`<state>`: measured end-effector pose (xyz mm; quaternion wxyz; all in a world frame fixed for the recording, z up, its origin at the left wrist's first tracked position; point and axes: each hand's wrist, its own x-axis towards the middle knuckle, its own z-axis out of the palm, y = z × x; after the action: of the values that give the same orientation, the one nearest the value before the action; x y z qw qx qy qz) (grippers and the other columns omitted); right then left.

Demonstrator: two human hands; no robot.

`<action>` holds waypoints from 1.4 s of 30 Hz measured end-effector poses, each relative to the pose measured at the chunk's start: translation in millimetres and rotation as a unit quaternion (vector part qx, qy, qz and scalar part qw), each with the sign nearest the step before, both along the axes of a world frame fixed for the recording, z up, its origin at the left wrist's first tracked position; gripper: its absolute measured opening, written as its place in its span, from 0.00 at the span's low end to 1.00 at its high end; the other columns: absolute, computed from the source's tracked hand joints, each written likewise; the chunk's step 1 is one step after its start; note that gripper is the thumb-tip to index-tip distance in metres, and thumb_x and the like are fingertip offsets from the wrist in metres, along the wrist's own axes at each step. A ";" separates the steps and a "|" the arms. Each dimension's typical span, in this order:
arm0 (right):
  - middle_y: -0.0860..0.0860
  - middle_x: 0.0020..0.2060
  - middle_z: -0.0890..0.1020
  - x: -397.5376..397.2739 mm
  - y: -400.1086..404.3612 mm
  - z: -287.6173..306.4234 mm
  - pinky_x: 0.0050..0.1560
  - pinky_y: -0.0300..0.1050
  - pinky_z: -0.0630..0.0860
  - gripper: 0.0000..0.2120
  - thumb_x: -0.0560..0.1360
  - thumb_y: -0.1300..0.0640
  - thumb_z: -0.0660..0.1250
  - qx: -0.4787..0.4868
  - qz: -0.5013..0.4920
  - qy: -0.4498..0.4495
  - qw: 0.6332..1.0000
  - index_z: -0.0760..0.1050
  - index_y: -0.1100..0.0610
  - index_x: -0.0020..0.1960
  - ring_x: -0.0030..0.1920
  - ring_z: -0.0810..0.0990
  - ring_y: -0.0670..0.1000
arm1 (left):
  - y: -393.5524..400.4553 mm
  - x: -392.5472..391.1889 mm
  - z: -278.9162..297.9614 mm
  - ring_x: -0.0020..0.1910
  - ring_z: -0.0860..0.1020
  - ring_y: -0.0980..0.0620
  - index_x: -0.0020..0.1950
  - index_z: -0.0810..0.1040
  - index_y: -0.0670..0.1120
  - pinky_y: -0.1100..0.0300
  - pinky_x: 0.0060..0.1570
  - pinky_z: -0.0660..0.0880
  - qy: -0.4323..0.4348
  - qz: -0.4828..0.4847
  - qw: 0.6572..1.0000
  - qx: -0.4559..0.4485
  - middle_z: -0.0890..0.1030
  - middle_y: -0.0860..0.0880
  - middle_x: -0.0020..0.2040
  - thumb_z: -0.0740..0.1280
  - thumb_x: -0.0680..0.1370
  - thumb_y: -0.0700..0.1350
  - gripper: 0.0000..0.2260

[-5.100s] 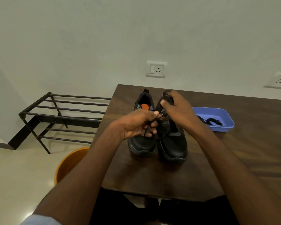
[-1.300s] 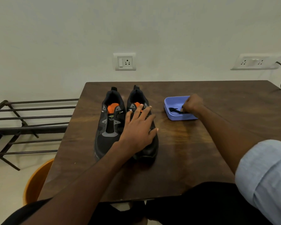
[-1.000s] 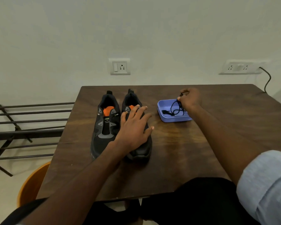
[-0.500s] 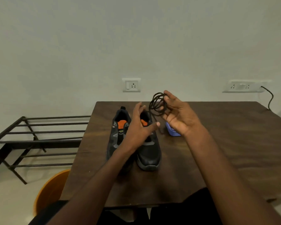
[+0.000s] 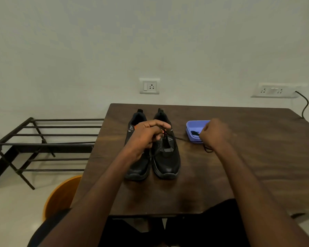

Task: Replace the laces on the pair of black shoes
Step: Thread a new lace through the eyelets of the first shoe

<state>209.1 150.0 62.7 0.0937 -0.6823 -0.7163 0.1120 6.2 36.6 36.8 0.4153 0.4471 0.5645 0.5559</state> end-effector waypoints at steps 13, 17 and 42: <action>0.55 0.43 0.88 -18.2 -15.8 6.8 0.54 0.50 0.79 0.04 0.78 0.59 0.72 -0.181 0.196 0.279 0.922 0.86 0.58 0.48 0.41 0.84 0.48 | 5.6 7.2 3.9 0.25 0.71 0.60 0.63 0.80 0.42 0.70 0.25 0.67 -0.013 0.071 0.997 0.038 0.76 0.46 0.34 0.65 0.85 0.42 0.09; 0.48 0.56 0.85 -18.8 -17.3 11.7 0.53 0.41 0.76 0.10 0.81 0.51 0.70 -0.147 0.224 0.336 0.903 0.82 0.51 0.61 0.56 0.82 0.45 | 3.5 3.9 9.7 0.23 0.69 0.60 0.65 0.76 0.40 0.68 0.22 0.63 -0.049 0.054 0.995 0.061 0.78 0.43 0.38 0.65 0.85 0.42 0.11; 0.52 0.34 0.86 -23.7 7.9 -8.6 0.48 0.49 0.82 0.06 0.78 0.58 0.73 -0.069 0.246 0.158 0.954 0.85 0.55 0.43 0.38 0.85 0.49 | 11.5 8.0 -12.7 0.24 0.70 0.60 0.59 0.77 0.40 0.69 0.23 0.65 0.042 0.050 0.998 -0.019 0.80 0.46 0.36 0.67 0.84 0.43 0.07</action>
<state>185.4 157.8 54.1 0.1282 -0.4636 -0.8284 0.2870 14.2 48.2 24.1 0.3717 0.4332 0.6135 0.5457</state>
